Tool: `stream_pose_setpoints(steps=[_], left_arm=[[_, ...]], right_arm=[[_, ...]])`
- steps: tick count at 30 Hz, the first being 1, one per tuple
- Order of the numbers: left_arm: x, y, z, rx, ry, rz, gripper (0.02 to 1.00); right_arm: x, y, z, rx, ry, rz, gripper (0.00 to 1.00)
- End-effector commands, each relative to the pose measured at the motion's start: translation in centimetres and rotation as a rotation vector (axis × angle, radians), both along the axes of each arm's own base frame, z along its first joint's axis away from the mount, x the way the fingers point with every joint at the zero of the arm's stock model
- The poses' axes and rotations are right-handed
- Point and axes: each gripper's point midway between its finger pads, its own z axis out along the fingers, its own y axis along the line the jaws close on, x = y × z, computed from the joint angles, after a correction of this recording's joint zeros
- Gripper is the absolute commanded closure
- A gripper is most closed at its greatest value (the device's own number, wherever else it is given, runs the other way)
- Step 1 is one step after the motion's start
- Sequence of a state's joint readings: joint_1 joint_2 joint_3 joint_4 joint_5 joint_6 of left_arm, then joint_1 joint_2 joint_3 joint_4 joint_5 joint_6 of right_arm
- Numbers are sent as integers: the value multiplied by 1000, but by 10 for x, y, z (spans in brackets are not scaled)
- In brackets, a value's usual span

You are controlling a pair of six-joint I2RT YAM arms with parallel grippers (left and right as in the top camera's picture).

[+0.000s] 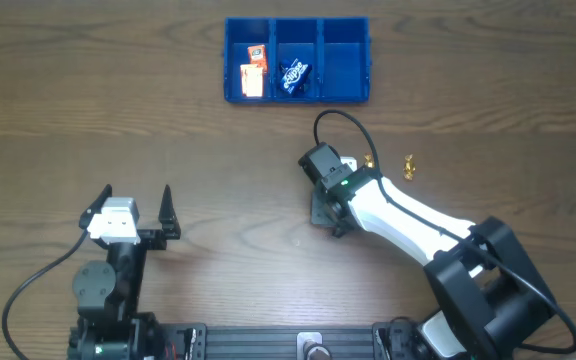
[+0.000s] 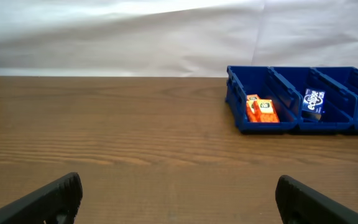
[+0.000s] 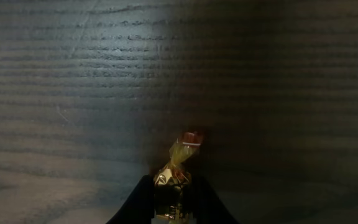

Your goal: Sort Candies Into Trays

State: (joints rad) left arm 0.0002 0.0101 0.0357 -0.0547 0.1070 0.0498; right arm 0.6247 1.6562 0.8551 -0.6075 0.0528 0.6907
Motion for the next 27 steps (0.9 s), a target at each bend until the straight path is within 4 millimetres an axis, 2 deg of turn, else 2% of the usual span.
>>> stream_pose_setpoints(steps=[1,3,5,8,10,12,15,18,20,22,23,27], left_arm=[[0,-3,-16,0,38,-17,20],[0,-3,-16,0,38,-17,20],[0,-3,-16,0,38,-17,20],[0,-3,-16,0,38,-17,20],[0,-3,-16,0,38,-17,20],[0,-3,-16,0,38,-17,20],[0,-3,-16,0,38,-17,20],[0,-3,-16,0,38,-17,20],[0,-3,-16,0,38,-17,20],[0,-3,-16,0,38,-17,20],[0,-3,-16,0,38,-17,20],[0,-3,-16,0,38,-17,20]], right_arm=[[3,2,7,-4,-48,-4,886],[16,6,32,25,-119,-3,897],[31,10,66,46,-209,17,899],[58,8,132,43,-368,23,908],[79,0,168,33,-444,12,921],[101,-6,193,31,-501,3,925],[150,-21,225,13,-581,-37,925],[194,-35,236,-17,-624,-55,925],[219,-40,233,-33,-631,-61,925],[247,-41,219,-33,-625,-73,925],[260,-40,206,-17,-614,-75,925],[279,-33,176,37,-585,-63,925]])
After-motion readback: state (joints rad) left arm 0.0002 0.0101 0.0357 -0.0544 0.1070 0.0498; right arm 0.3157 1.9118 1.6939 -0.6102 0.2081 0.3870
